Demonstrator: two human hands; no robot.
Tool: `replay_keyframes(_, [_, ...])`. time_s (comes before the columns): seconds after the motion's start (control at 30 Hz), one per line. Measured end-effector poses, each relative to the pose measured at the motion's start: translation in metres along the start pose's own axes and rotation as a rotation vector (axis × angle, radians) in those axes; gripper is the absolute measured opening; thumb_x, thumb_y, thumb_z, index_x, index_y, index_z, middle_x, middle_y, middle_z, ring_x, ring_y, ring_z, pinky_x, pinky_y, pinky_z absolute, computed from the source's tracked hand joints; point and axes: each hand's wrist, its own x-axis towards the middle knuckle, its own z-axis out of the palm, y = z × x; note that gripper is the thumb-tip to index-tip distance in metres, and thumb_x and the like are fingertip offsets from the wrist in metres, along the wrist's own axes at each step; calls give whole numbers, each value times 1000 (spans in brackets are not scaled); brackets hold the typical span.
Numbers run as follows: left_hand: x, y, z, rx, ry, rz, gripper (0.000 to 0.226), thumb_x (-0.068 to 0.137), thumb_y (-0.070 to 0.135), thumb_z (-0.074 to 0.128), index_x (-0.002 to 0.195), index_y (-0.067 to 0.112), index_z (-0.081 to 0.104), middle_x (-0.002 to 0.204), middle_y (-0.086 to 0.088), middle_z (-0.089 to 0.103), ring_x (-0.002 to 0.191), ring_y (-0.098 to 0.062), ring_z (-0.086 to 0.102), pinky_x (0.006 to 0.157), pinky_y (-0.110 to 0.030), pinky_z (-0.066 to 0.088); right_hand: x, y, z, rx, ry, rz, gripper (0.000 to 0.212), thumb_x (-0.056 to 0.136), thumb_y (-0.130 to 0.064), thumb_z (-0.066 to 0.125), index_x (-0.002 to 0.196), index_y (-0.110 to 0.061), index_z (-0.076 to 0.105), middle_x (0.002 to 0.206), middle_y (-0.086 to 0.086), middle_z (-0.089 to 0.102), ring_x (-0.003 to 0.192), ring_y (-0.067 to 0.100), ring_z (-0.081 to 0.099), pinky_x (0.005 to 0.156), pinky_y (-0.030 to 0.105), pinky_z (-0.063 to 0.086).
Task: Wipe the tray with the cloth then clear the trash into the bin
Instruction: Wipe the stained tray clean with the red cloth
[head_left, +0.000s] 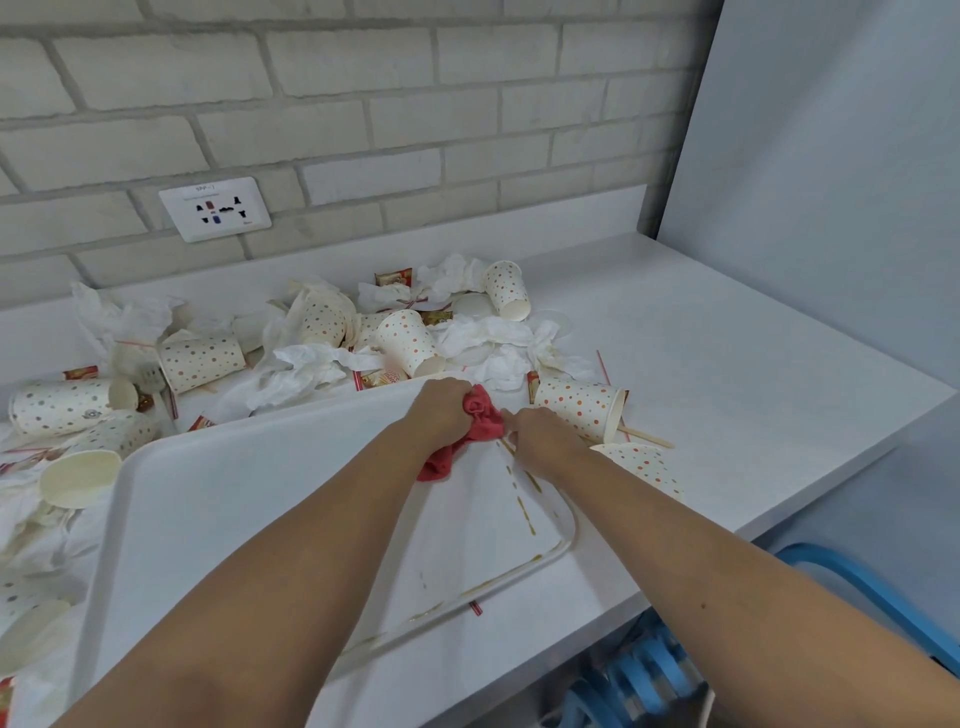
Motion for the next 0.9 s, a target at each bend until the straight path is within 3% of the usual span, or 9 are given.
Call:
replay_keyframes(0.1, [0,4,8,75,-65,78,12,88,12,50,97,13,58,111,-10,60,107,-31,50,95,-36,37,0,-2,1,23,22,54,28,95,-3,39,117,-6,56,85,4,51,84,22,51,69,28,38])
replay_keyframes(0.17, [-4,0,9,80,-115,125,8,87,12,51,90,17,56,108,-7,60,105,-31,49,96,-42,38,1,-4,1,33,32,75,25,96,-7,40,113,-6,58,75,-1,46,81,19,49,69,27,39])
replay_keyframes(0.27, [-12,-9,6,92,-166,171,25,88,9,52,109,16,62,115,-4,59,106,-27,48,97,-44,39,0,-5,0,43,19,59,26,98,-16,39,113,-6,59,83,5,54,86,23,55,72,30,43])
replay_keyframes(0.33, [-12,-13,0,131,-143,127,30,88,6,50,115,13,61,120,-7,53,110,-28,45,97,-44,39,0,-2,1,25,20,40,25,98,-11,37,113,-8,57,98,10,60,97,27,58,76,33,44])
replay_keyframes(0.5, [2,-11,-6,181,-17,-136,33,91,9,45,123,8,53,129,-14,37,119,-32,39,96,-38,41,4,4,4,-4,23,12,25,92,1,37,109,-11,52,73,-1,39,94,26,51,70,30,33])
replay_keyframes(0.67, [15,2,-4,222,-57,-154,39,92,9,42,130,7,48,137,-13,32,125,-34,34,99,-39,37,5,5,6,69,-4,27,44,95,-1,36,137,-10,45,116,13,57,114,30,53,86,34,43])
replay_keyframes(0.73, [17,8,-5,276,-99,-102,37,93,16,44,129,7,49,136,-12,34,125,-34,33,99,-39,36,6,6,6,81,-10,27,48,96,-1,36,142,-13,40,121,13,56,115,29,53,86,33,42])
replay_keyframes(0.8, [13,13,-5,318,-124,-41,38,94,24,45,128,7,49,134,-12,36,123,-33,35,96,-39,36,8,7,8,90,-7,33,50,95,-1,36,143,-16,40,110,10,57,110,28,55,80,31,39])
replay_keyframes(0.9, [3,15,-3,341,-138,49,35,93,23,47,126,10,51,133,-10,37,119,-32,36,92,-39,36,10,7,12,131,45,71,35,98,-9,38,129,-11,55,92,6,52,94,24,56,73,29,38])
